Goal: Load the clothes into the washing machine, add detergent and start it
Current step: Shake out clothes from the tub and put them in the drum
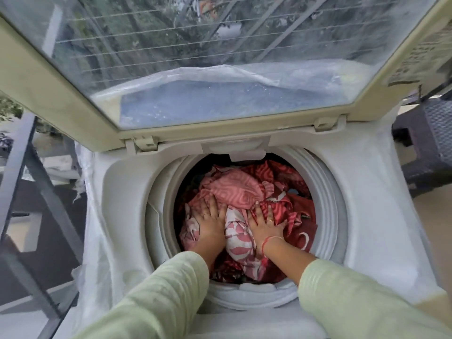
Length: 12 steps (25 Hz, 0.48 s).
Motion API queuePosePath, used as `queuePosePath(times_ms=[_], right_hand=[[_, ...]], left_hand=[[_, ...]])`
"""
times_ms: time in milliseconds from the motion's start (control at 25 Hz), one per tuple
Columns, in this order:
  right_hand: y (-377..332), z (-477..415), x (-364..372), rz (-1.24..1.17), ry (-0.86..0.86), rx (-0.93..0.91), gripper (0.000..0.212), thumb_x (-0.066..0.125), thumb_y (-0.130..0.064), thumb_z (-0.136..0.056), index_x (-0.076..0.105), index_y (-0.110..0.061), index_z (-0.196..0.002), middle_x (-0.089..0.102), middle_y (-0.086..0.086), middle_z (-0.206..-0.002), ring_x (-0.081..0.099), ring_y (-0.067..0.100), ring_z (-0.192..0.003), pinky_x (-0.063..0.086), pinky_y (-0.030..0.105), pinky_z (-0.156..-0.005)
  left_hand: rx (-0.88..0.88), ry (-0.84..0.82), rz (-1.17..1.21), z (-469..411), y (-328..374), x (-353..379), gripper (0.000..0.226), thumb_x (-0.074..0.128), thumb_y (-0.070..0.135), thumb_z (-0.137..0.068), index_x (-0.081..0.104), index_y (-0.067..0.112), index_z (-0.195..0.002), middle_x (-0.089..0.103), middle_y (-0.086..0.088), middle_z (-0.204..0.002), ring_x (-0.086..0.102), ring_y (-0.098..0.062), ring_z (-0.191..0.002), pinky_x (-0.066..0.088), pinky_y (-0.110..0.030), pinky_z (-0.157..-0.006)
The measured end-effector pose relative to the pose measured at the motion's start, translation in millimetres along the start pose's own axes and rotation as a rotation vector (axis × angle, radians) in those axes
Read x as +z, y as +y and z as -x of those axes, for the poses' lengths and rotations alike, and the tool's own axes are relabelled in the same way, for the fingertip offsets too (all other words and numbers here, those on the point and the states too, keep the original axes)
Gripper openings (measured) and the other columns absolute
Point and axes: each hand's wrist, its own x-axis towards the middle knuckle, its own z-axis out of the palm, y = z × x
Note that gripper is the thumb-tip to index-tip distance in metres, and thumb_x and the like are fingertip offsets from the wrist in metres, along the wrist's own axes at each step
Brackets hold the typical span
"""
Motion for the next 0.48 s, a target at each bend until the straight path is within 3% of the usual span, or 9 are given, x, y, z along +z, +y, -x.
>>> queuePosePath(times_ms=[40,120,200,280,360,400,480], right_hand=[[7.2,3.7,-5.6,-0.003,-0.065,-0.007,0.094,0.06,-0.027,-0.087,-0.012,-0.031,-0.147,-0.031,0.001,-0.151,-0.017,0.037,-0.141,0.014,0.072,-0.101],[19.7,18.3,-17.0,0.014,-0.056,-0.011,0.08,0.052,-0.028,-0.092,-0.005,-0.031,-0.148,-0.019,0.0,-0.156,-0.009,0.034,-0.143,0.009,0.072,-0.104],[27.7,43.3,-34.0,0.059,0.106,0.025,0.06,0.038,-0.035,-0.095,0.011,-0.027,-0.148,0.007,0.003,-0.158,0.012,0.034,-0.143,-0.001,0.072,-0.104],[37.4,79.2,-56.4,0.058,0.28,0.056,0.048,0.044,-0.033,-0.09,0.04,-0.022,-0.136,0.042,0.002,-0.143,0.038,0.032,-0.132,0.002,0.069,-0.107],[54.5,123.0,-73.3,-0.044,0.485,0.02,0.041,0.057,-0.028,-0.082,0.051,-0.026,-0.123,0.059,0.002,-0.124,0.052,0.027,-0.118,0.013,0.06,-0.11],[65.9,146.6,-79.8,-0.139,0.589,-0.018,0.047,0.061,-0.03,-0.08,0.049,-0.028,-0.125,0.059,0.001,-0.123,0.054,0.025,-0.117,0.016,0.054,-0.11],[94.8,190.2,-75.3,-0.333,0.804,-0.125,0.053,0.064,-0.031,-0.081,0.047,-0.028,-0.131,0.057,0.001,-0.128,0.052,0.023,-0.119,0.021,0.047,-0.112]], left_hand=[[0.009,-0.005,-0.008,9.1,1.4,-2.5,0.095,0.055,0.035,-0.089,-0.02,0.02,-0.147,-0.023,-0.023,-0.152,-0.004,-0.045,-0.142,0.01,-0.063,-0.111],[0.031,-0.011,0.003,26.7,-2.3,-13.1,0.096,0.057,0.034,-0.087,-0.017,0.021,-0.148,-0.021,-0.021,-0.154,-0.001,-0.044,-0.142,0.012,-0.062,-0.111],[0.026,-0.024,0.042,44.2,-11.6,-27.6,0.094,0.059,0.034,-0.084,-0.007,0.021,-0.15,-0.011,-0.018,-0.156,0.008,-0.042,-0.142,0.018,-0.059,-0.11],[0.027,-0.008,0.057,69.4,-17.9,-47.7,0.084,0.066,0.038,-0.078,0.022,0.018,-0.146,0.02,-0.016,-0.153,0.031,-0.037,-0.135,0.03,-0.055,-0.104],[0.069,0.122,0.099,97.6,-14.8,-72.6,0.056,0.068,0.043,-0.075,0.052,0.017,-0.122,0.056,-0.008,-0.129,0.055,-0.029,-0.115,0.044,-0.044,-0.094],[0.083,0.216,0.164,109.3,-10.9,-86.6,0.047,0.067,0.043,-0.076,0.056,0.017,-0.113,0.062,-0.004,-0.118,0.06,-0.028,-0.108,0.048,-0.04,-0.09],[0.107,0.44,0.342,130.9,4.1,-112.1,0.048,0.064,0.039,-0.077,0.054,0.02,-0.12,0.061,-0.005,-0.115,0.06,-0.029,-0.107,0.05,-0.039,-0.085]])
